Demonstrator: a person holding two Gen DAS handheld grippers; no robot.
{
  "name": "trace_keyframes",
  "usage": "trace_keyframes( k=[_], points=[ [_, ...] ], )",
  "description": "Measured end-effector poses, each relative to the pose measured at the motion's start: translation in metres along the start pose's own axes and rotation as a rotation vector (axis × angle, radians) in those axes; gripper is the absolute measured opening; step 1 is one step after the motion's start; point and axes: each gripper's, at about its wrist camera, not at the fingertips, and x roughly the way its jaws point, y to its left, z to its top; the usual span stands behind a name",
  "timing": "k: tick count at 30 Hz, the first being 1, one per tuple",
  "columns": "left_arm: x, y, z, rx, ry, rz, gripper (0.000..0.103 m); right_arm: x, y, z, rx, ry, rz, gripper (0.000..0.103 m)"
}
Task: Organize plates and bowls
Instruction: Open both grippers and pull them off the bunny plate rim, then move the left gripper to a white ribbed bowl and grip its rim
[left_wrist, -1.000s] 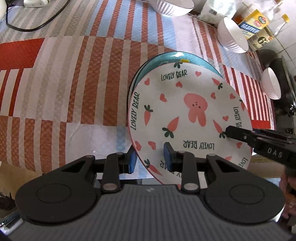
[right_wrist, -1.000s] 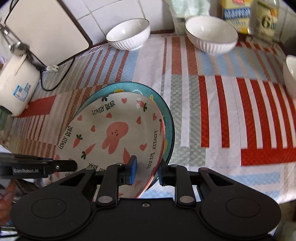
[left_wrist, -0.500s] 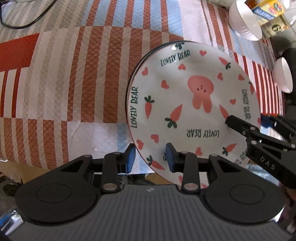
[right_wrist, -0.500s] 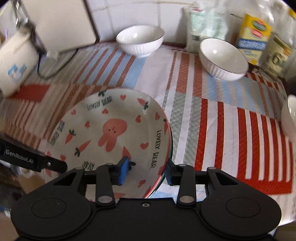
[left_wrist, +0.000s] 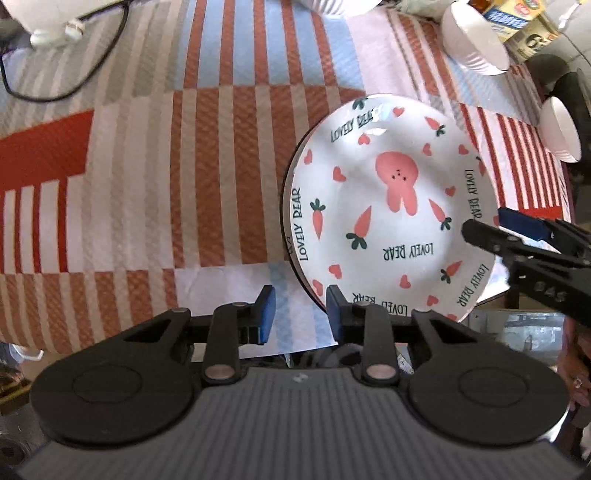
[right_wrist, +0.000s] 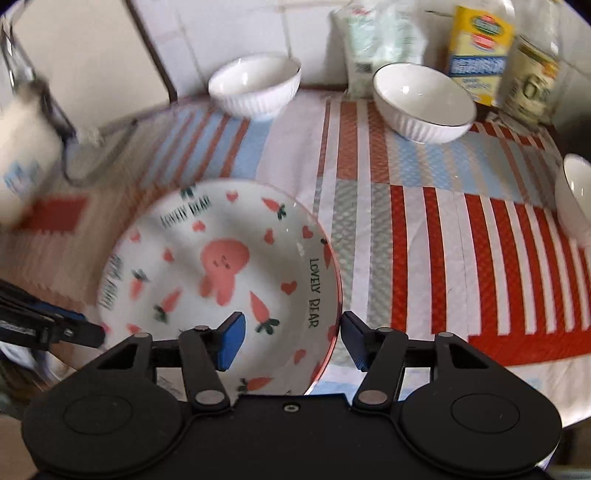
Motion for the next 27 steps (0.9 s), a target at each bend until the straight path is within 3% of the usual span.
trace_keyframes(
  k=[4,13,20,23,27],
  points=[
    [-0.024,-0.003,-0.007,0.049,-0.039,0.007,0.029,-0.029,-0.011,-0.011,0.042,-0.093,0.092,0.063],
    [-0.076,-0.033,-0.022,0.125,-0.135,-0.016,0.029,-0.1,-0.037,-0.012,-0.089,-0.27,0.072,0.063],
    [-0.096,-0.091,-0.02,0.212,-0.243,-0.014,0.031,-0.136,-0.075,-0.011,-0.171,-0.291,0.074,0.063],
    [-0.101,-0.121,-0.015,0.241,-0.29,-0.051,0.033,-0.15,-0.091,-0.013,-0.201,-0.293,0.078,0.063],
    [-0.099,-0.167,-0.006,0.302,-0.357,-0.102,0.044,-0.164,-0.12,-0.015,-0.219,-0.301,0.086,0.067]
  ],
)
